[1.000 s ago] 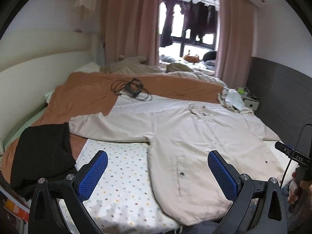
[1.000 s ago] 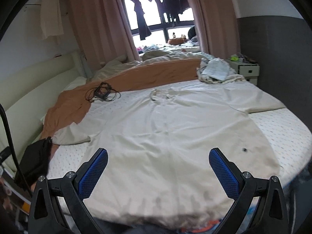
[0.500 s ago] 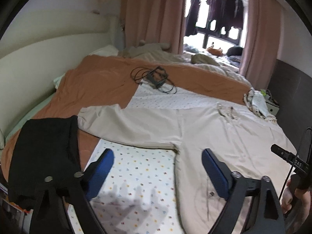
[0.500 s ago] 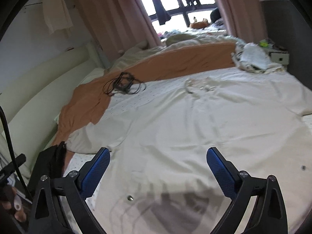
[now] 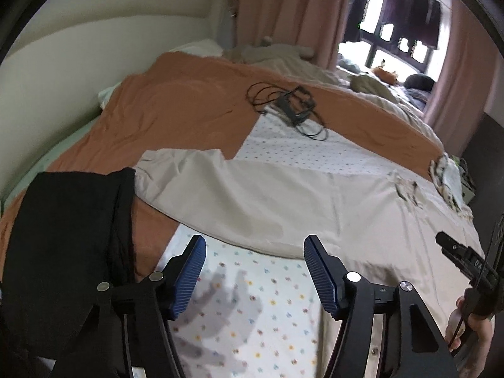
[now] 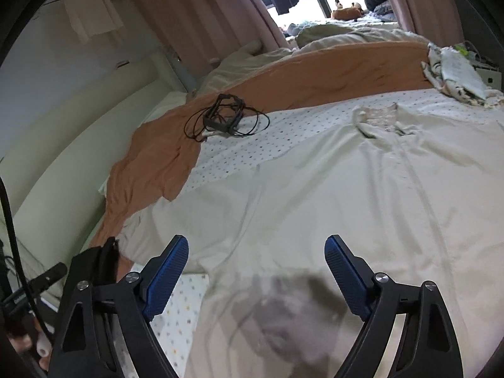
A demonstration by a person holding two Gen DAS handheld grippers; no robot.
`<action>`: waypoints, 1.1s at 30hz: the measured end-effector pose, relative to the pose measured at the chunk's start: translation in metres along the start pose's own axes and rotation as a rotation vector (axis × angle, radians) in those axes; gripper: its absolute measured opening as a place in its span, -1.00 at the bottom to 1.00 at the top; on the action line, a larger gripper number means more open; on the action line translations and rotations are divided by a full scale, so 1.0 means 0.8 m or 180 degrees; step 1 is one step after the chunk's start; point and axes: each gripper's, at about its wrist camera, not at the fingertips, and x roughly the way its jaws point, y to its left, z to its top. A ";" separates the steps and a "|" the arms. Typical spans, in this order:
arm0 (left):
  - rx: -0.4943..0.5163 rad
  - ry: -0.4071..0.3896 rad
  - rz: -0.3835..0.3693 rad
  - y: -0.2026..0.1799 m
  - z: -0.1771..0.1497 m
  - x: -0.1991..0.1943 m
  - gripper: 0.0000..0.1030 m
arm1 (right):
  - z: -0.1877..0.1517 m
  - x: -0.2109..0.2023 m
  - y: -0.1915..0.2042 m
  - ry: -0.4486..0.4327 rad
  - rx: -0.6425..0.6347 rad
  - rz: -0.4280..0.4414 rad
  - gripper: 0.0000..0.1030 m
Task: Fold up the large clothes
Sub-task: 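Reach both tools toward the beige jacket's sleeves and hem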
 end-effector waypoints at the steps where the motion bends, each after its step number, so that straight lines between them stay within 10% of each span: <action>1: -0.0047 0.0033 0.0022 0.005 0.004 0.010 0.28 | 0.003 0.011 0.002 0.0035 -0.0009 0.0002 0.74; 17: -0.0598 0.0693 0.0299 0.072 0.032 0.174 0.15 | -0.029 0.166 0.026 0.0832 -0.0059 0.0156 0.00; 28: -0.0885 0.1123 0.0764 0.109 0.015 0.263 0.13 | -0.057 0.198 0.021 0.1087 0.0008 0.0222 -0.02; 33: -0.0977 0.0952 0.0949 0.119 0.023 0.260 -0.85 | -0.054 0.197 0.015 0.1115 0.0179 0.0468 -0.20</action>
